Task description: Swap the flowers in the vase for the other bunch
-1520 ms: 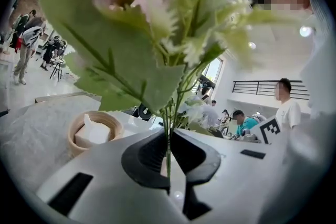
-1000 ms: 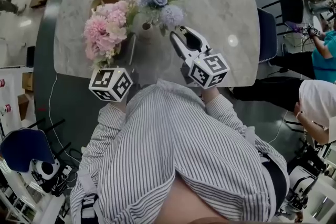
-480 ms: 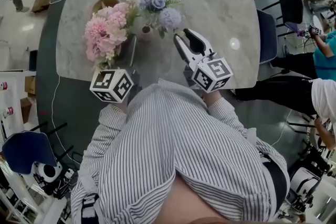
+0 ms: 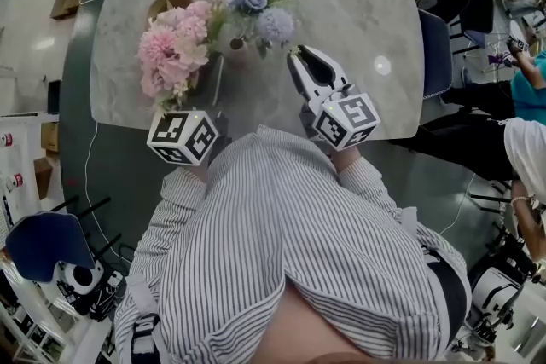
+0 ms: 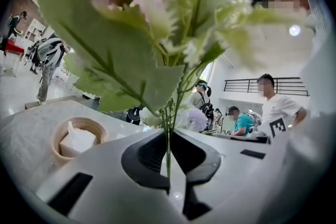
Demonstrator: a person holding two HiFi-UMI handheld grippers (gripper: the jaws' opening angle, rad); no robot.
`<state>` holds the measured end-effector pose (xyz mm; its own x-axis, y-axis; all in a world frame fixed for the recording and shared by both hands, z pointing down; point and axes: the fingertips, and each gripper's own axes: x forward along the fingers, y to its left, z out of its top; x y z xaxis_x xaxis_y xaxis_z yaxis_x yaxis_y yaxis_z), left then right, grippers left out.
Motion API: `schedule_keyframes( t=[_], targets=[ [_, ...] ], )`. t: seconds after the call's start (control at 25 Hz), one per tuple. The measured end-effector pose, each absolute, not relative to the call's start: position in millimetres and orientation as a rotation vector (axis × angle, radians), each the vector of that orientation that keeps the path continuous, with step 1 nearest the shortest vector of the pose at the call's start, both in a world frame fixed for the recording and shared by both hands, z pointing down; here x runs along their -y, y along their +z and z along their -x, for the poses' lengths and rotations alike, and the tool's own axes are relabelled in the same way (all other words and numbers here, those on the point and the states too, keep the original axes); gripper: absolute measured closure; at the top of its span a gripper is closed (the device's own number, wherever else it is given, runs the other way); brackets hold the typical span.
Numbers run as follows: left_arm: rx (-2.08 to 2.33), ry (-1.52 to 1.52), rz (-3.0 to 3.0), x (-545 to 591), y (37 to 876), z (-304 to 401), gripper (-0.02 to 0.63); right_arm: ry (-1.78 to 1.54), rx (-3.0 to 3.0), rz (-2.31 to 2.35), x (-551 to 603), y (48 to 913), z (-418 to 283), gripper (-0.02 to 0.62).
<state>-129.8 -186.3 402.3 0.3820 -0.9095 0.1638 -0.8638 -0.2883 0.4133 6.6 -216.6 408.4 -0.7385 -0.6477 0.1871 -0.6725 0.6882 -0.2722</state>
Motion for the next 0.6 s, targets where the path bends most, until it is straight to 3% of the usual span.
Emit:
schedule_keyframes(
  t=[0.32, 0.6],
  targets=[
    [1.510, -0.133, -2.219, 187, 403, 125, 0.580, 0.476, 2.794, -1.209, 222, 403, -19, 0.572],
    [1.509, -0.122, -2.221, 187, 403, 124, 0.580, 0.475, 2.793, -1.226, 222, 402, -21, 0.580]
  ],
)
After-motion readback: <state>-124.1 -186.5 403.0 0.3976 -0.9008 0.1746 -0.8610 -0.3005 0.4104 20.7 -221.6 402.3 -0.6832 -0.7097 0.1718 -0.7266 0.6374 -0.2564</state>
